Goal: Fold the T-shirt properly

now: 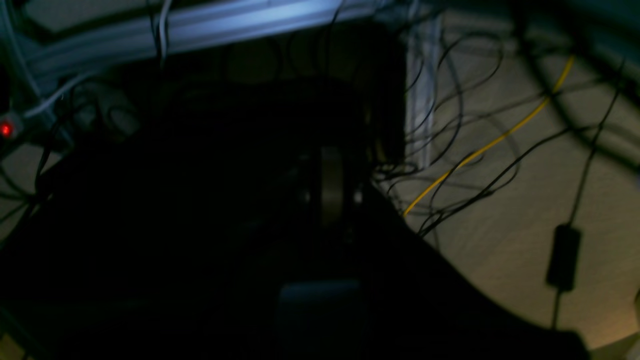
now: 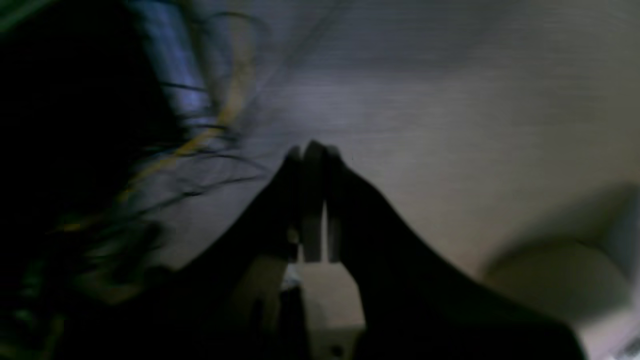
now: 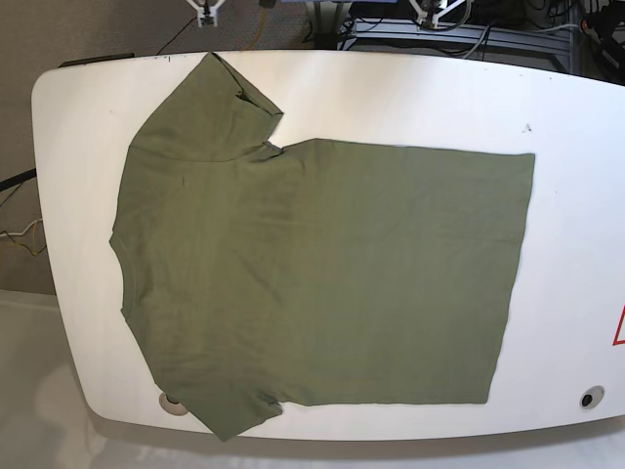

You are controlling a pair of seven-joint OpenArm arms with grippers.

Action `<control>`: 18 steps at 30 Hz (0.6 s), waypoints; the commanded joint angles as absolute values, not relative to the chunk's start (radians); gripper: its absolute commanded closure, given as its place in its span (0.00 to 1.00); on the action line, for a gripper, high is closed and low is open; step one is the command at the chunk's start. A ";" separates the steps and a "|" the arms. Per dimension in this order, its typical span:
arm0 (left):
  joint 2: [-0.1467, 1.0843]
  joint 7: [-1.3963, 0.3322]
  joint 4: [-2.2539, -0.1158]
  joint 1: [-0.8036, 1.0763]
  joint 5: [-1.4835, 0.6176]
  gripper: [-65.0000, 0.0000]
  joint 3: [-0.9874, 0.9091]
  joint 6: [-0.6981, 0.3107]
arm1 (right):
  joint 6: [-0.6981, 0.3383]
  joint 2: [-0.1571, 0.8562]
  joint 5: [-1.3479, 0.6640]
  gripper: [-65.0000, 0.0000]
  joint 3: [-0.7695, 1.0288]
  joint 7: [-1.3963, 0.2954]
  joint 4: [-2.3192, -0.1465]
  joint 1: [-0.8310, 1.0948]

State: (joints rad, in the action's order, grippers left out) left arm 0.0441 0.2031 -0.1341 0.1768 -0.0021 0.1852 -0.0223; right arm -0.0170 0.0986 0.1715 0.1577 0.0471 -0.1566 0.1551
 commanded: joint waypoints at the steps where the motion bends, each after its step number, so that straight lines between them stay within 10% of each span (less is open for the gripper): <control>1: 0.045 0.215 -0.126 0.173 -0.005 1.00 0.189 -0.020 | -0.007 0.117 0.168 1.00 0.157 0.044 -0.157 0.159; 18: 0.086 0.227 -0.331 0.320 -0.004 1.00 0.189 -0.017 | -0.014 0.167 0.169 1.00 0.155 0.046 -0.363 0.327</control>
